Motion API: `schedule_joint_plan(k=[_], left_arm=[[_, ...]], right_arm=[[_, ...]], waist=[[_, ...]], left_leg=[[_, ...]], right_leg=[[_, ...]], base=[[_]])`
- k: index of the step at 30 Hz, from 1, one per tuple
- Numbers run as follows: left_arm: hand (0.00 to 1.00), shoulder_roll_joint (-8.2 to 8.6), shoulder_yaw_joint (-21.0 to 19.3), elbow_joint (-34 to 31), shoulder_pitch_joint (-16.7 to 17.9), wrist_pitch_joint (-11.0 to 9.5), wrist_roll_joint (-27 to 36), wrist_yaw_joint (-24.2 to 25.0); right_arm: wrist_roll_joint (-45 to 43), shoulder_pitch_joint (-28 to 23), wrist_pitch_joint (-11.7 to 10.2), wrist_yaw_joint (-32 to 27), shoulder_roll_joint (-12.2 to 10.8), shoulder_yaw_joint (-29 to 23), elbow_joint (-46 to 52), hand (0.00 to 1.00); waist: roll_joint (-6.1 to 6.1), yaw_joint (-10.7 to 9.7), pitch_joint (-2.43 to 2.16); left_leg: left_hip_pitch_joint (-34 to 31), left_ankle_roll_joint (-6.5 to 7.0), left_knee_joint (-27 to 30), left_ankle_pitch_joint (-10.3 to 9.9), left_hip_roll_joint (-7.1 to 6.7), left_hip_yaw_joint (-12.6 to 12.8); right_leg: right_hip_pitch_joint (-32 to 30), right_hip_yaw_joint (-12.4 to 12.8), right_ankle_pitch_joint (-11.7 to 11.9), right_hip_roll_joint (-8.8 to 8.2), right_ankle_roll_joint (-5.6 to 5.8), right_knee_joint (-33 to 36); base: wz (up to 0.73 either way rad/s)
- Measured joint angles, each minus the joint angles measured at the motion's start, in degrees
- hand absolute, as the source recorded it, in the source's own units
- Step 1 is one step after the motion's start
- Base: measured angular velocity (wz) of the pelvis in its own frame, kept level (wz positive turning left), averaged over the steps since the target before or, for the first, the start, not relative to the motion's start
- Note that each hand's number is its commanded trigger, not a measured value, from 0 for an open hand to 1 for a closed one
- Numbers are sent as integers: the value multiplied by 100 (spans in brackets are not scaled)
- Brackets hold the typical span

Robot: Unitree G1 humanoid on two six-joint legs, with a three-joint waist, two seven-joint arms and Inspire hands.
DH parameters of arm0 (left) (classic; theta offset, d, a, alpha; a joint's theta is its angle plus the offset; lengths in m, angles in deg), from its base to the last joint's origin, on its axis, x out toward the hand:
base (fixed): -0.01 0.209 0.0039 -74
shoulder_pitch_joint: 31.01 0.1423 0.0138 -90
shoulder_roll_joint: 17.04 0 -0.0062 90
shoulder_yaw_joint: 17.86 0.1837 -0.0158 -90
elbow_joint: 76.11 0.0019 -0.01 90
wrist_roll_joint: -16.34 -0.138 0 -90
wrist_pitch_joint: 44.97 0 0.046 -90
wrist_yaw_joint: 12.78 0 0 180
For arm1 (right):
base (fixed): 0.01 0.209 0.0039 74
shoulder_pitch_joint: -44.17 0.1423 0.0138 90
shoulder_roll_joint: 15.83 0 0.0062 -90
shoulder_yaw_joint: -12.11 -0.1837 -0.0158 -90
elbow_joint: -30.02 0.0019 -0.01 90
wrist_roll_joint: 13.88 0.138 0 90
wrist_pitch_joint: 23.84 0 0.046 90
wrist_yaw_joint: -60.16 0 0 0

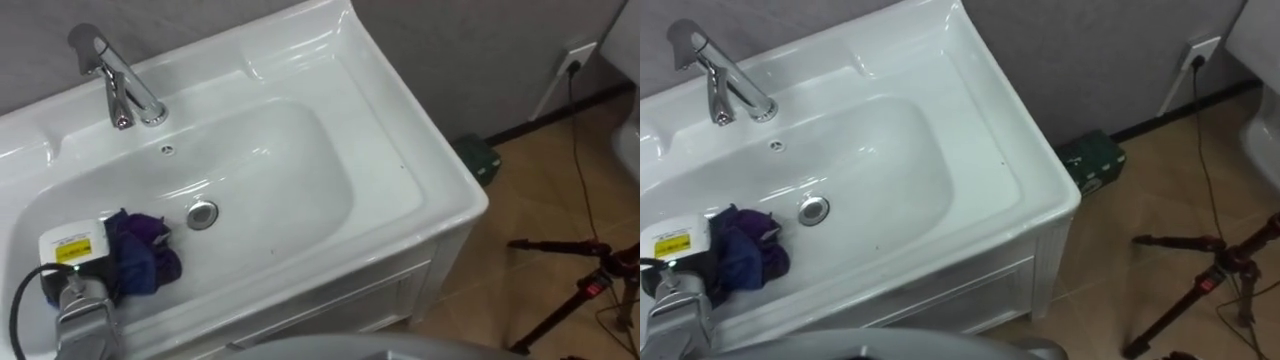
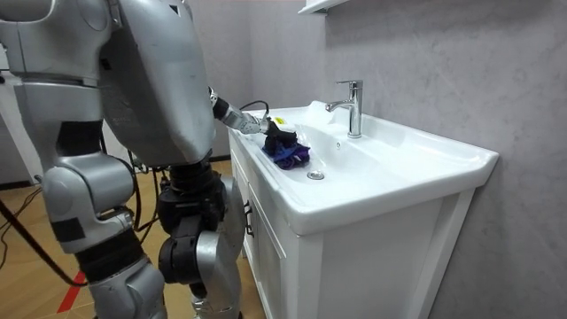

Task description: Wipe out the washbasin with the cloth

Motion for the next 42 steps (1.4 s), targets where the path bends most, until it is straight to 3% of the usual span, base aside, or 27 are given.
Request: schedule_joint_plan(k=[3,5,12,17,19,24,34,42], left_arm=[[100,97,-289,-92,-32,-223,250,-320],[100,108,-333,-290,-85,-305,273,-416],[100,109,-656,-1288,-100,-658,526,-698],[100,114,-874,-1980,-100,-922,566,-872],[100,170,-874,-2454,-92,-1018,568,-1049],[100,353,-866,-2843,-70,-1284,559,-1239],[100,361,-965,-2843,-74,-1426,778,-1344],[100,314,-981,-2842,-73,-1428,1010,-1528]], right_arm=[[278,-30,-98,-54,0,103,5,0],[282,-71,-199,-87,-26,130,-5,0],[251,-110,-516,-63,-32,130,-142,0],[243,-193,-684,81,-66,189,-195,0],[188,-216,-685,77,-130,225,-183,0],[148,-263,-707,76,-181,298,-176,0],[154,-355,-710,79,-278,410,-322,0],[160,-378,-653,76,-317,415,-389,0]], waist=[[-34,58,7],[-57,47,18],[-99,144,199],[-62,148,171],[-31,157,153],[64,127,97],[47,151,133],[38,169,142]], left_leg=[[-98,-27,44,-21,16,-22],[-197,-69,116,-63,30,-165],[-343,-115,158,-94,40,-275],[-418,-121,223,-104,26,-404],[-407,-121,216,-105,25,-379],[-362,-120,199,-106,19,-367],[-380,-120,231,-106,39,-291],[-348,-120,210,-105,31,-291]], right_leg=[[-25,-118,0,-2,-1,-32],[-37,-246,4,8,-6,-83],[-48,-513,2,-1,-5,-121],[-56,-540,4,-5,-3,-163],[-53,-534,4,-8,-3,-158],[-35,-474,5,-16,-2,-69],[-74,-497,-4,-15,0,-70],[-67,-479,-4,-16,3,-55]], base=[[21],[41],[22],[4],[0],[-8],[1],[-1]])
